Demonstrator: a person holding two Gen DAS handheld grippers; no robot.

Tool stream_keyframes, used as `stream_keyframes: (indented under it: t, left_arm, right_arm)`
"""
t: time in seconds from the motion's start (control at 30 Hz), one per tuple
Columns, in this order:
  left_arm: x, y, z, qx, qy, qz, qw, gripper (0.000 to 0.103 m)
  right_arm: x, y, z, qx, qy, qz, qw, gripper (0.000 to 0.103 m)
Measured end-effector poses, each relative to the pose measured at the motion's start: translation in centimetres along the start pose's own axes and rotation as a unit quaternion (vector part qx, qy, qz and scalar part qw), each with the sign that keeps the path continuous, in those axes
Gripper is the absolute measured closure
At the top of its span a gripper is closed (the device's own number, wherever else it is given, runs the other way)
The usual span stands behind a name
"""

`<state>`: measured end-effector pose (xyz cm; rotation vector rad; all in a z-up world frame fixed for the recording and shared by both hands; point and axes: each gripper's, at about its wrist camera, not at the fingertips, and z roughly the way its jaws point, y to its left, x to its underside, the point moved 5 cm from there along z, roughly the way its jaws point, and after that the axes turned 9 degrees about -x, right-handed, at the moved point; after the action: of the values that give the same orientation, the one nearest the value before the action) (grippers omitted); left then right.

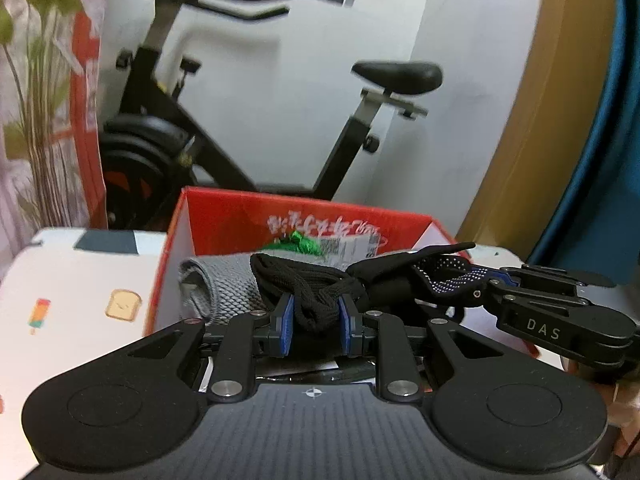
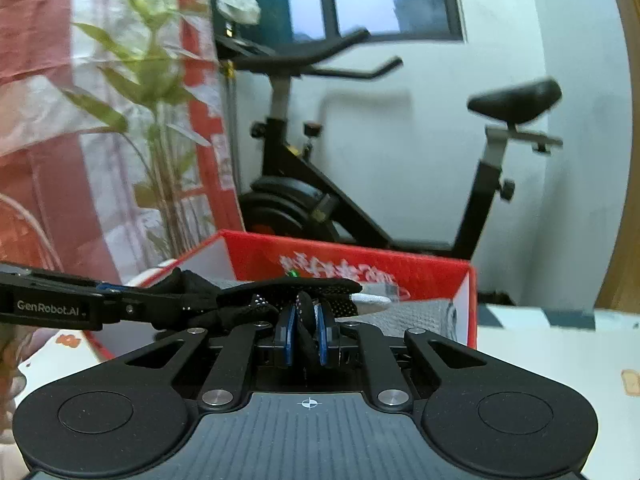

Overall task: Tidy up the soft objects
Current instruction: 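Lift the black gloves with both grippers up over the red box, then lower the gloves into the red box and open both grippers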

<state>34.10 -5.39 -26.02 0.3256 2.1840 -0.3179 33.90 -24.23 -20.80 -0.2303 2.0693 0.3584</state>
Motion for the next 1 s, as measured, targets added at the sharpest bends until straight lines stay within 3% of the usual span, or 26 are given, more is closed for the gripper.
stream_keyframes:
  t: [0.53, 0.67, 0.73, 0.8, 1.0]
  left_arm:
    - [0.1, 0.8, 4.6, -0.035, 0.066, 0.028, 0.9968, 0.079]
    - [-0.3, 0.9, 4.3, -0.04, 0.062, 0.025, 0.997, 0.077]
    - [-0.4, 0.7, 3.8, -0.05, 0.056, 0.035, 0.9966, 0.075]
    - [-0.5, 0.6, 3.0, -0.055, 0.049, 0.042, 0.9964, 0.066]
    - [-1.4, 0.3, -0.5, -0.072, 0.02, 0.045, 0.9961, 0.043]
  right_arm:
    - [1.4, -1.7, 4.9, 0.008, 0.086, 0.052, 0.995, 0.09]
    - [1.4, -2.0, 4.5, 0.025, 0.096, 0.059, 0.993, 0.077]
    - [1.3, -1.6, 3.8, 0.025, 0.091, 0.056, 0.994, 0.076]
    - [0.8, -1.4, 3.0, 0.028, 0.086, 0.05, 0.995, 0.072]
    - [-1.2, -0.5, -0.3, 0.034, 0.053, 0.055, 0.996, 0.045]
